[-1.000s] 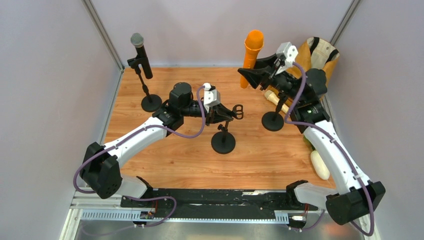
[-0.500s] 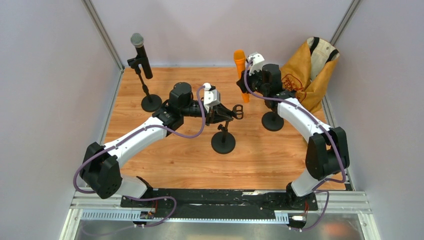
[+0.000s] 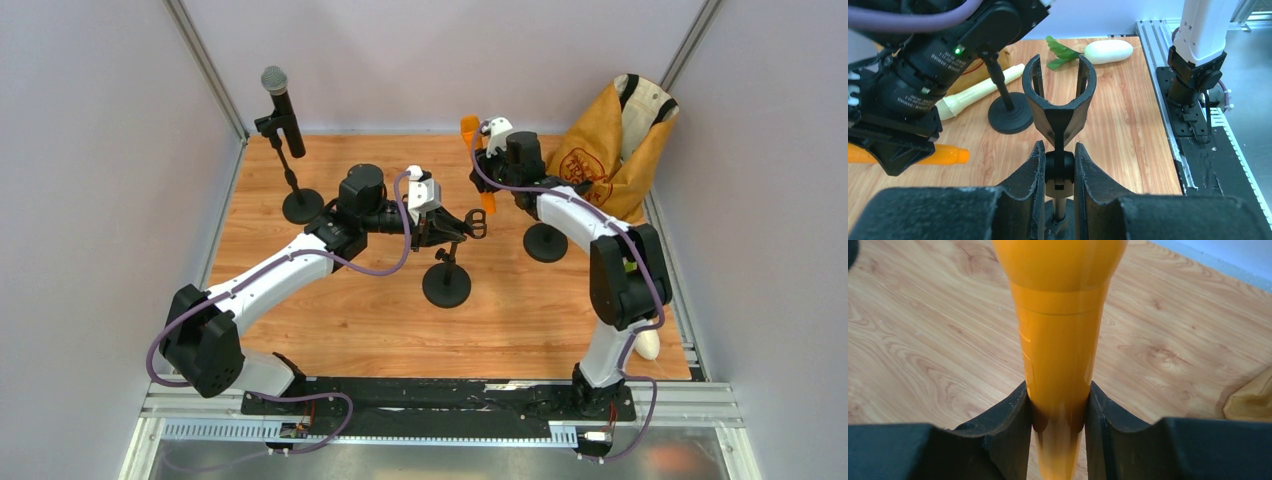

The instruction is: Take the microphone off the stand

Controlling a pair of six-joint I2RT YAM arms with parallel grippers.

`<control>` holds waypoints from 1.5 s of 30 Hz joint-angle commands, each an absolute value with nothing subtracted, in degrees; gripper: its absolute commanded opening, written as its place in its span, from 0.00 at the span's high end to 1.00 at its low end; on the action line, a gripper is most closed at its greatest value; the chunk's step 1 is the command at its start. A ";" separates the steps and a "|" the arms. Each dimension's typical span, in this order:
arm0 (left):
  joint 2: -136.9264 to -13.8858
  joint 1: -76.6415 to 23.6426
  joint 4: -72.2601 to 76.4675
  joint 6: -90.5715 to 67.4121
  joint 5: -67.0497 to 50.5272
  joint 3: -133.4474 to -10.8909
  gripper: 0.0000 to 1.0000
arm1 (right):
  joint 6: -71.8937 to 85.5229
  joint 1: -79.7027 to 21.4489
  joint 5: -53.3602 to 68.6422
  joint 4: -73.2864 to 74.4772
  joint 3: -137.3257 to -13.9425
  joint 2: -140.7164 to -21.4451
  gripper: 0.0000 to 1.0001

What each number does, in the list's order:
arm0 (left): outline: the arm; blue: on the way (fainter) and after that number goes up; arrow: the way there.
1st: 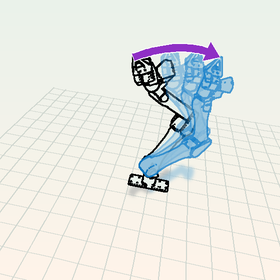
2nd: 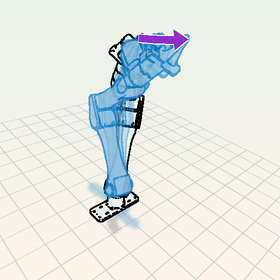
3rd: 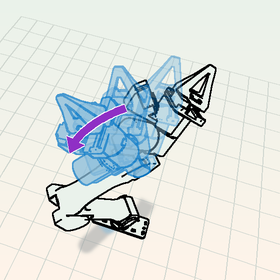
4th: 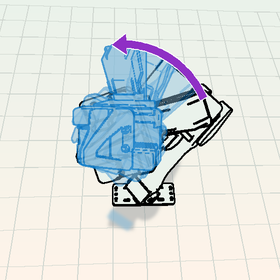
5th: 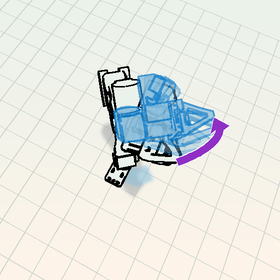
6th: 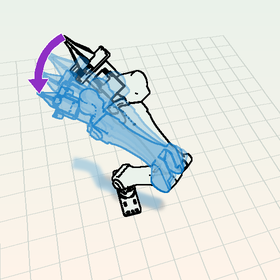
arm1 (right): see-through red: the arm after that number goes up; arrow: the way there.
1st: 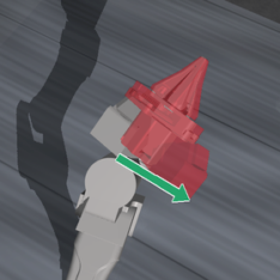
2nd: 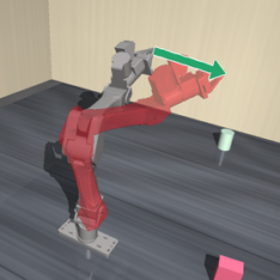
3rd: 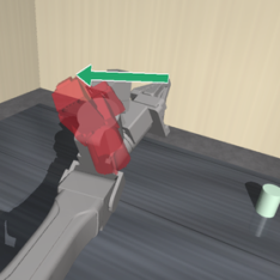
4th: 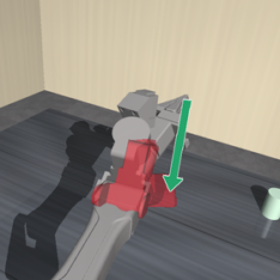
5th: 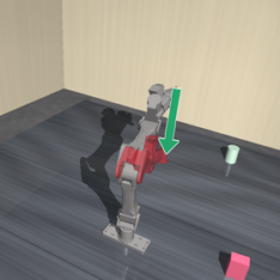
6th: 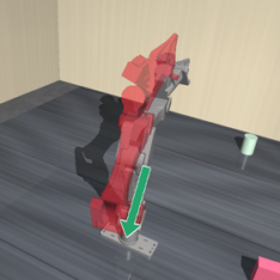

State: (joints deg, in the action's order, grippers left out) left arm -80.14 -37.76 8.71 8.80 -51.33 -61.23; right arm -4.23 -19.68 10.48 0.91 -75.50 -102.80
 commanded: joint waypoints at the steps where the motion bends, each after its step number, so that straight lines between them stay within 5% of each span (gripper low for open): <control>1: -81.29 -37.79 1.82 11.13 -50.19 -60.68 1.00 | -5.82 -19.67 6.83 2.92 -81.48 -106.66 1.00; 20: -81.83 -37.80 1.41 11.34 -50.36 -60.86 1.00 | -14.23 -20.09 -5.39 13.04 -87.69 -118.17 0.92; 45: -81.48 -37.79 1.58 11.20 -50.36 -60.69 1.00 | -28.98 -19.70 -12.15 15.58 -91.32 -125.40 0.42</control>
State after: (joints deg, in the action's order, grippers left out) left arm -80.14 -37.76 8.38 9.13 -51.35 -61.34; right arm -25.76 -19.79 -8.71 15.18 -89.01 -123.66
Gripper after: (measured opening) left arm 0.237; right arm 0.564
